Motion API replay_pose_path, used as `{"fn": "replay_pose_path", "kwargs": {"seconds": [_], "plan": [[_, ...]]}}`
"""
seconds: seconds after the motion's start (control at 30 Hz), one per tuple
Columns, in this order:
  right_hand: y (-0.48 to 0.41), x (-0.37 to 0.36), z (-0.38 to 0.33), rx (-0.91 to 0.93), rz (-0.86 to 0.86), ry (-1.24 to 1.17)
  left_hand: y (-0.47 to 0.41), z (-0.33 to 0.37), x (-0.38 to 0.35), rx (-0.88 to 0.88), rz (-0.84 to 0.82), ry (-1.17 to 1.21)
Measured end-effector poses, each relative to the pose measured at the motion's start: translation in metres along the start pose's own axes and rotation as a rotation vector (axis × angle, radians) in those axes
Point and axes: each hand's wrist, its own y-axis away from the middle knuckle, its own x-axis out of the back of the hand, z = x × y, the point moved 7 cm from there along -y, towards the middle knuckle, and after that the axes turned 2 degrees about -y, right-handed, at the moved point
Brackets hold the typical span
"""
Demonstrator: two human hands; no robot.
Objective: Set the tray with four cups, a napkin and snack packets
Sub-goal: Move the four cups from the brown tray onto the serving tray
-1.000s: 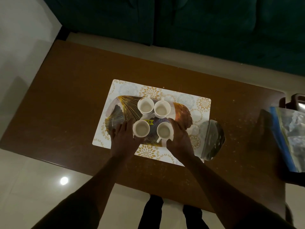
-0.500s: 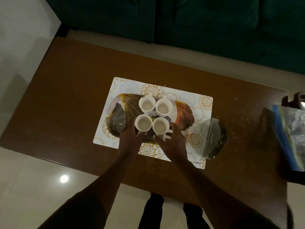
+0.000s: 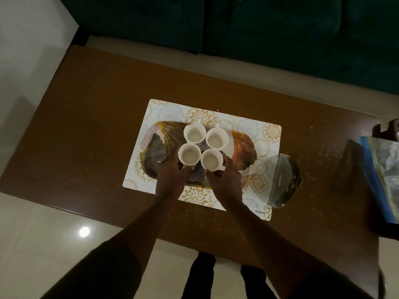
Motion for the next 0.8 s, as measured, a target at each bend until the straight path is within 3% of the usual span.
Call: {"fn": "replay_pose_path", "kwargs": {"seconds": [0.17,0.3,0.4,0.6,0.8], "plan": [[-0.002,0.004,0.0,0.028,-0.023,0.05,0.001,-0.004,0.002,0.006,-0.063,-0.061],[-0.014,0.025,-0.006,0.038,0.044,0.112,0.003,0.006,0.022,-0.114,-0.002,-0.209],[-0.032,0.045,-0.018,0.076,0.101,0.151,-0.012,0.021,0.032,-0.103,0.013,-0.223],[-0.066,0.089,-0.034,0.016,0.179,0.009,-0.039,0.095,0.017,-0.261,0.09,-0.219],[-0.074,0.18,-0.003,-0.015,0.315,-0.032,-0.034,0.175,-0.055,-0.371,0.028,-0.192]]}}
